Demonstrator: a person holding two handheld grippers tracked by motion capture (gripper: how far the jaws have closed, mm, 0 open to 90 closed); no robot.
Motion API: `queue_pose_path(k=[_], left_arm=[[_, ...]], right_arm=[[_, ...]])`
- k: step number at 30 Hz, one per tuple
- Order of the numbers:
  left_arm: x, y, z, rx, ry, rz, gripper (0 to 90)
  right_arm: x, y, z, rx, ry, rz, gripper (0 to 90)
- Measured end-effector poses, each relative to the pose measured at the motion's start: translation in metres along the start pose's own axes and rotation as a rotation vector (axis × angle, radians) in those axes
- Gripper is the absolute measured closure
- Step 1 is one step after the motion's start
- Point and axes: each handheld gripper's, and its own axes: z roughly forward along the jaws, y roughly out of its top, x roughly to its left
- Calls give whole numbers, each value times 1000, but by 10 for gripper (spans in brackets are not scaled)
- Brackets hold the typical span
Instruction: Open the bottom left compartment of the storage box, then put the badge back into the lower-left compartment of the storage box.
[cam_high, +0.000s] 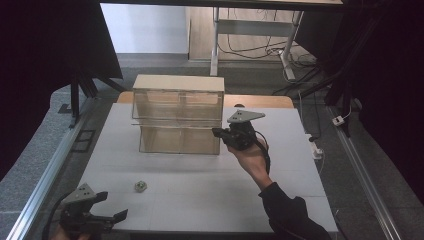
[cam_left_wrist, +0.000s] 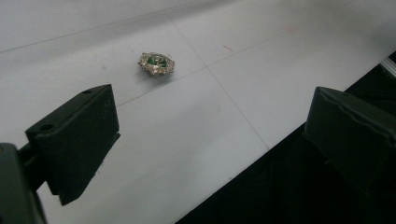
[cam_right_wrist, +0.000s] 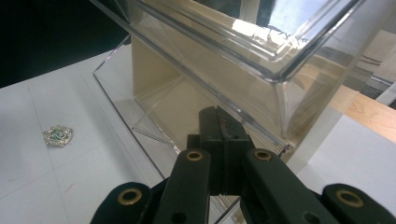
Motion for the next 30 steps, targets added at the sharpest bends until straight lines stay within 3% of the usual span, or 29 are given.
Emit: queue_pose_path(k=[12, 17, 24, 30], left_arm=[[0, 0, 0, 0, -2, 2, 30], [-2, 1, 0, 3, 18, 9, 29], [1, 2, 2, 18, 19, -21, 19], [0, 7, 5, 23, 9, 11, 16]], right_arm=[[-1, 1, 3, 0, 4, 6, 899], [0, 0, 2, -6, 14, 18, 899], [1, 2, -1, -6, 20, 14, 898], [1, 1, 0, -6, 22, 16, 898]])
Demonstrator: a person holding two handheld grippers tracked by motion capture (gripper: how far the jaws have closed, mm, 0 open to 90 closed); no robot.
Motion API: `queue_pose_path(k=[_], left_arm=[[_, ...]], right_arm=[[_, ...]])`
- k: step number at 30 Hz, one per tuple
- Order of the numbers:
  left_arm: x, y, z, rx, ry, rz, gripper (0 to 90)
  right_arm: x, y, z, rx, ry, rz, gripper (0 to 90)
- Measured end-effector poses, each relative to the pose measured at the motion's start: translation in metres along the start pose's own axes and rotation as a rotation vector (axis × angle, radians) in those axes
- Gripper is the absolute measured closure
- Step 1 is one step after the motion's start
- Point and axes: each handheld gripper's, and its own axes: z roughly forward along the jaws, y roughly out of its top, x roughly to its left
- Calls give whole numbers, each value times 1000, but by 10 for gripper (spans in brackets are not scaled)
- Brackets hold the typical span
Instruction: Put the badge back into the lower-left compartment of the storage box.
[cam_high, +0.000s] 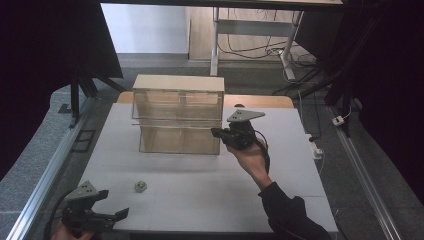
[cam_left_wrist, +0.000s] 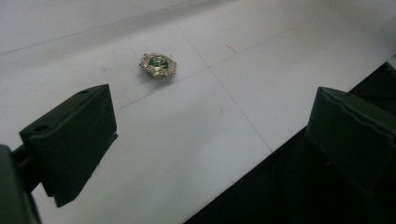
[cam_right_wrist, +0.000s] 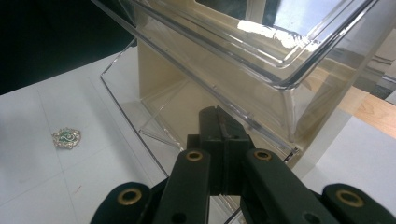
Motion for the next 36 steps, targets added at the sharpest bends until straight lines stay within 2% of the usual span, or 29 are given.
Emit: queue_pose_path(k=[3, 7, 13, 21, 27, 29, 31, 36], left_arm=[[-1, 2, 4, 12, 15, 21, 9], [-4, 5, 7, -9, 51, 46, 0], [-3, 11, 13, -20, 55, 47, 0], [4, 21, 28, -23, 22, 78, 0], [8, 26, 39, -18, 0, 79, 0], [9, 28, 43, -10, -2, 77, 0], [10, 31, 48, 24, -3, 73, 0], [16, 39, 60, 72, 18, 88, 0]], right_arm=[[0, 0, 0, -1, 3, 2, 898], [-1, 0, 0, -2, 3, 5, 899], [-1, 0, 0, -1, 3, 7, 899], [-1, 1, -1, 5, 1, 1, 898], [-1, 1, -1, 5, 2, 1, 899], [-1, 1, -1, 6, 3, 1, 898], [-1, 1, -1, 6, 2, 0, 898], [-1, 1, -1, 7, 4, 1, 899]])
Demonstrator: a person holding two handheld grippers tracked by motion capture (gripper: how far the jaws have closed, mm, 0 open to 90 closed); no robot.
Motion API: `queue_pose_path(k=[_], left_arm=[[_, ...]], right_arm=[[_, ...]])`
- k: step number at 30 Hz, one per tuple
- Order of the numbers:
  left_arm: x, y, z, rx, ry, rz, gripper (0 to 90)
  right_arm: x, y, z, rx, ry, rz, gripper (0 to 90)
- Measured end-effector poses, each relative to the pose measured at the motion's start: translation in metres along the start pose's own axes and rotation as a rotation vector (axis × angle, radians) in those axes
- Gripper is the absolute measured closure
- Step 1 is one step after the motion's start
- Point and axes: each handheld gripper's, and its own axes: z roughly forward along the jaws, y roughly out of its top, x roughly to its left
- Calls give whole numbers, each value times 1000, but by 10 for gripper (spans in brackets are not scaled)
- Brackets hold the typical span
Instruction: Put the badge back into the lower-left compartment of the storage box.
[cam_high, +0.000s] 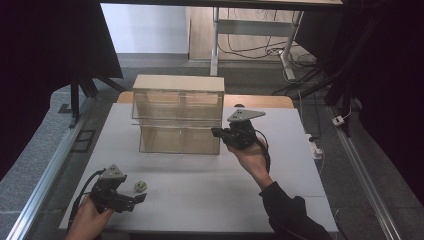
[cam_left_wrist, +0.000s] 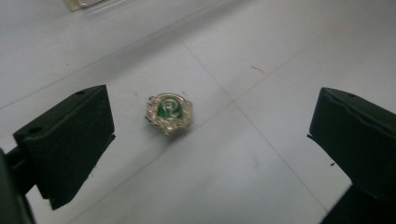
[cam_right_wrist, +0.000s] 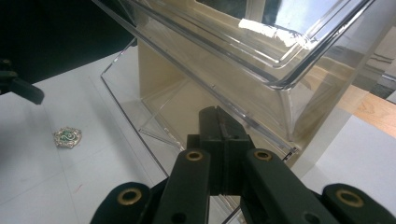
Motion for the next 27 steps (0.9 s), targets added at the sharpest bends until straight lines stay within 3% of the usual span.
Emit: queue_pose_path(k=[11, 22, 25, 27], left_arm=[[23, 18, 25, 90, 7, 44, 0], [28, 17, 52, 208, -57, 100, 22], [25, 16, 55, 248, -26, 132, 51], [21, 15, 54, 261, 28, 178, 115]], right_arm=[[-1, 0, 0, 2, 0, -1, 899], [-1, 0, 0, 1, -1, 1, 898], [-1, 0, -1, 0, -2, 1, 898], [0, 0, -1, 0, -1, 0, 898]])
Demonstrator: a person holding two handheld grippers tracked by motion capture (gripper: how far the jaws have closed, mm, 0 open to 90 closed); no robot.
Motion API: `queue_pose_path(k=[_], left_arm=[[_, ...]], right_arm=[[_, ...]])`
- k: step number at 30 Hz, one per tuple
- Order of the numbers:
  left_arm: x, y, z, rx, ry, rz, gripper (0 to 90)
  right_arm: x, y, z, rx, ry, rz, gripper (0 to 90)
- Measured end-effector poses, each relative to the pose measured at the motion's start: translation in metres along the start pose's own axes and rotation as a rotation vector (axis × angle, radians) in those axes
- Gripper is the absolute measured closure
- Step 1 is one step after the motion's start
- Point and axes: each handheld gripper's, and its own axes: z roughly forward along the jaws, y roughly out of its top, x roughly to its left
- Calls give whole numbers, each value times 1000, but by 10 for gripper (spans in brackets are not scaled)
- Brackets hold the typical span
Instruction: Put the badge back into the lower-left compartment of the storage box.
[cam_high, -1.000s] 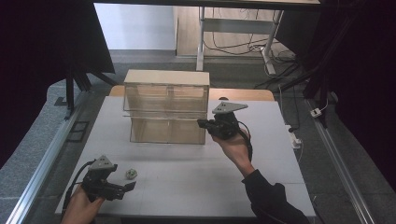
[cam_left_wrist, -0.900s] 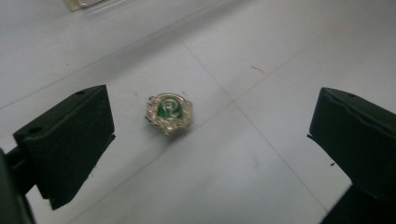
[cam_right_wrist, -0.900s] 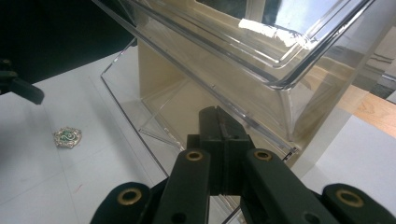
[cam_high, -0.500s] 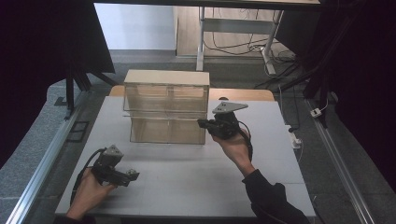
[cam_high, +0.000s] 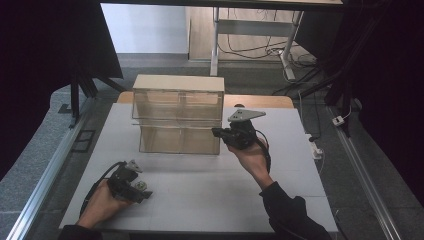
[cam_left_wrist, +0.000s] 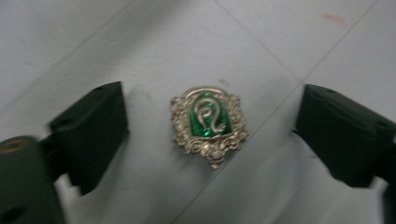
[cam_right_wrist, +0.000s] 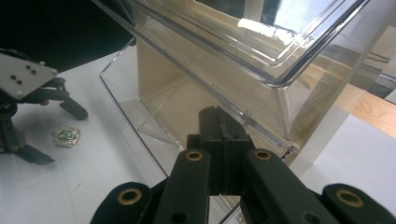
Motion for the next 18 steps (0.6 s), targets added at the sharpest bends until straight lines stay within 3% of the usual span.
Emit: queue_pose_path(k=[3, 8, 13, 18], left_arm=[[-1, 0, -4, -5, 1, 1, 241], [-4, 0, -8, -2, 0, 4, 559], [-5, 2, -9, 17, 10, -28, 567], [-2, 1, -11, 4, -26, -78, 570]], right_arm=[[0, 0, 0, -1, 0, -2, 898], [0, 0, 0, -2, 0, -2, 898], [1, 0, 0, -4, -1, -1, 898], [1, 0, 0, -4, -1, -1, 898]])
